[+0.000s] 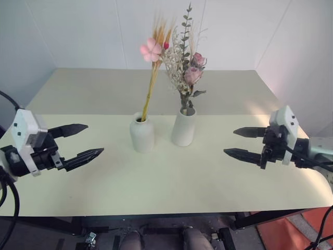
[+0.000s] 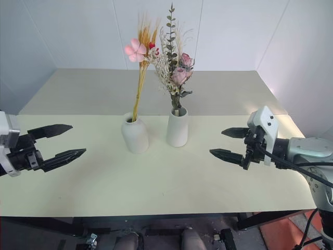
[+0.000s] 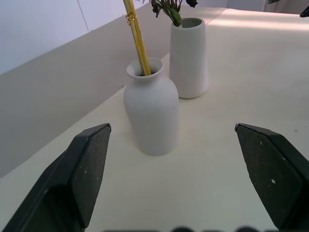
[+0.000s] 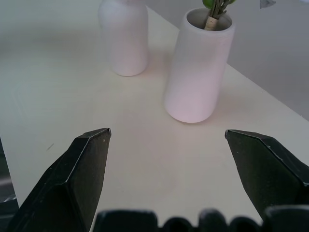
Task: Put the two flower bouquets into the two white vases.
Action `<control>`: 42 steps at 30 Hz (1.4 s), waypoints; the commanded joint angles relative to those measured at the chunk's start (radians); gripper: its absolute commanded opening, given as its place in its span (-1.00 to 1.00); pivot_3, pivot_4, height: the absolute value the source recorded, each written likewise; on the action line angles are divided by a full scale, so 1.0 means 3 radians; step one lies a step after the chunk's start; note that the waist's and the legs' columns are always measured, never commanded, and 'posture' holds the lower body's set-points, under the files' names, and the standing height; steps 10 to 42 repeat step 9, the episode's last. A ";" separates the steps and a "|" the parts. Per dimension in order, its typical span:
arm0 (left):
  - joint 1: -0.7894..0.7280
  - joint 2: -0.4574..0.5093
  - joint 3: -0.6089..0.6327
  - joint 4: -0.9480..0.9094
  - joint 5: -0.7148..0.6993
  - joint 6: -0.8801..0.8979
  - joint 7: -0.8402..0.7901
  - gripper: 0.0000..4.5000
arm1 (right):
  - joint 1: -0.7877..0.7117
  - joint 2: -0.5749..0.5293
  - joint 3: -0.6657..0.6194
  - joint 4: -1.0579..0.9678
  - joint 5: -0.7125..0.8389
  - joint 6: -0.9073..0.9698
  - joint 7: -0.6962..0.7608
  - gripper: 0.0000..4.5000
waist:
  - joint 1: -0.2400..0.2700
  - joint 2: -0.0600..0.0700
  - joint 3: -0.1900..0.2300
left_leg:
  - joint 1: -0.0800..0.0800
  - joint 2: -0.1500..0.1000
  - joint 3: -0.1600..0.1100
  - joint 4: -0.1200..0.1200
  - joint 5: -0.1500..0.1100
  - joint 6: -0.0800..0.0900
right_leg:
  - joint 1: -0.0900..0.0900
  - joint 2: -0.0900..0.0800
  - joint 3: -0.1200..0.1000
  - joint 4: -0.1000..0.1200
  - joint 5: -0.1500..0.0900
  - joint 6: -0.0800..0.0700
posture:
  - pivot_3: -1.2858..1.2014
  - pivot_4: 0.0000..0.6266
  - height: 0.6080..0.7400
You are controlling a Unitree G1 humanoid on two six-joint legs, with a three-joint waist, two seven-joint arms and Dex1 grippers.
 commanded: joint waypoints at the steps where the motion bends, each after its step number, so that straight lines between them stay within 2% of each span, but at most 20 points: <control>1: -0.0085 0.0043 -0.0021 0.0006 -0.0022 -0.0076 -0.0024 0.99 | 0.0007 -0.0032 -0.0166 -0.0124 0.0083 0.0007 -0.0045 1.00 | -0.0003 0.0000 0.0000 | 0.0000 0.0000 0.0000 0.0000 0.0000 0.0000 | 0.0000 0.0000 0.0000 0.0000 0.0000 0.0000 | 0.03 -0.52 1.00; 42: -0.0104 0.0040 -0.0052 0.0023 -0.0018 -0.0072 -0.0071 0.99 | 0.0076 -0.0048 -0.0199 -0.0162 0.0119 -0.0009 -0.0081 1.00 | 0.0003 0.0000 0.0000 | -0.0001 0.0000 0.0000 0.0000 0.0000 0.0000 | 0.0000 0.0000 0.0000 0.0000 0.0000 0.0000 | 0.03 -0.52 1.00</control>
